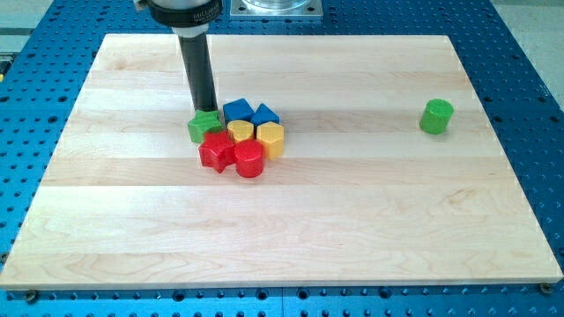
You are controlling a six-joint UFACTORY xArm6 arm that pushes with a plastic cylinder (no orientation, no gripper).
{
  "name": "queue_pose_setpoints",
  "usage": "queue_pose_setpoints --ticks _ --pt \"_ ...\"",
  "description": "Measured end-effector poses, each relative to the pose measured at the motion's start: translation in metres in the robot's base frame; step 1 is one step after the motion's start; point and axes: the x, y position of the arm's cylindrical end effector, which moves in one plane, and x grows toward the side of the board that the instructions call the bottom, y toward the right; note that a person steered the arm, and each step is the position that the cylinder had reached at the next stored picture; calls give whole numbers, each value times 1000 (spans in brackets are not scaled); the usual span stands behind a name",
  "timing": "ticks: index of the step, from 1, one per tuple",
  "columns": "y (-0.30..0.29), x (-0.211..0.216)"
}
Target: Push green circle into group of blocks
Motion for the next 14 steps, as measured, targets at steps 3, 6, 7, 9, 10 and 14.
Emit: queue_pose_setpoints --ticks 3,6,7,9,10,14 --pt "13 -56" --pt "358 -9" --pt "424 4" --pt "359 10" --pt "320 -24" --pt "307 17"
